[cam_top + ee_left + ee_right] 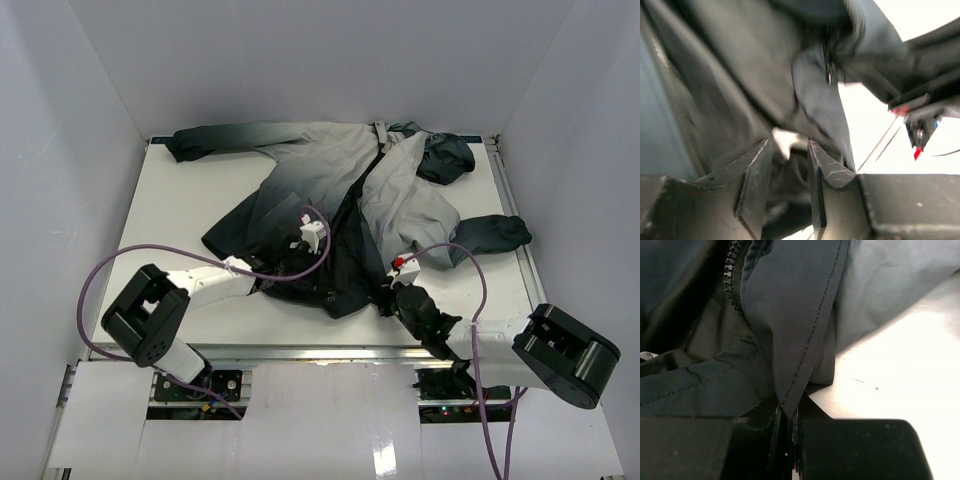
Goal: Zip up the jacket
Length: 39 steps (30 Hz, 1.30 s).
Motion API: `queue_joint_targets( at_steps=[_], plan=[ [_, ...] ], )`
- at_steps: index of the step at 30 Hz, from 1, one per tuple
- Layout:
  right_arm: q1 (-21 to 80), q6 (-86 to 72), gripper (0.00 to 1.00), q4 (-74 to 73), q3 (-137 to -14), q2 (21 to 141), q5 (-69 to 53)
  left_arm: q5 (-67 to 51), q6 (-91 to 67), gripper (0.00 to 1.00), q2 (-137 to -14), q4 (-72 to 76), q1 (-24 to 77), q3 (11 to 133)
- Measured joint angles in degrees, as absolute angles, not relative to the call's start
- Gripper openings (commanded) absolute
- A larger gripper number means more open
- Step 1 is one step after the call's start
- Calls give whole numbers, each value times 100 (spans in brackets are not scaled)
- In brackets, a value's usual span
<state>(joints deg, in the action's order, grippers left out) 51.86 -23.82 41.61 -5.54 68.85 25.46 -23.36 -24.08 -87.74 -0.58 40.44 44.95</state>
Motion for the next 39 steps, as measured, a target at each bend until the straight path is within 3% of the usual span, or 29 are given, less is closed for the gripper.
queue_joint_targets(
  at_steps=[8, 15, 19, 26, 33, 39],
  plan=[
    [5186, -2346, 8, 3780, -554, 6484, 2514, -1858, -2653, 41, -8278, 462, 4837, 3318],
    [5186, -2349, 8, 3504, -520, 5925, 2432, -1311, -2941, 40, -8418, 770, 5202, 3107],
    [5186, -2353, 8, 3357, -429, 5541, 2360, -1139, -3062, 47, -8455, 868, 5271, 3113],
    [5187, -2361, 8, 3198, -290, 5041, 2212, -420, -2972, 62, -8221, -364, 5325, 3671],
    [5188, -2362, 8, 3131, -290, 4967, 2089, 531, -2642, 63, -7352, -1965, 5188, 5068],
    [5188, -2362, 8, 3133, -290, 4944, 2008, 735, -2310, 62, -7291, -2677, 4596, 5409]
  ],
)
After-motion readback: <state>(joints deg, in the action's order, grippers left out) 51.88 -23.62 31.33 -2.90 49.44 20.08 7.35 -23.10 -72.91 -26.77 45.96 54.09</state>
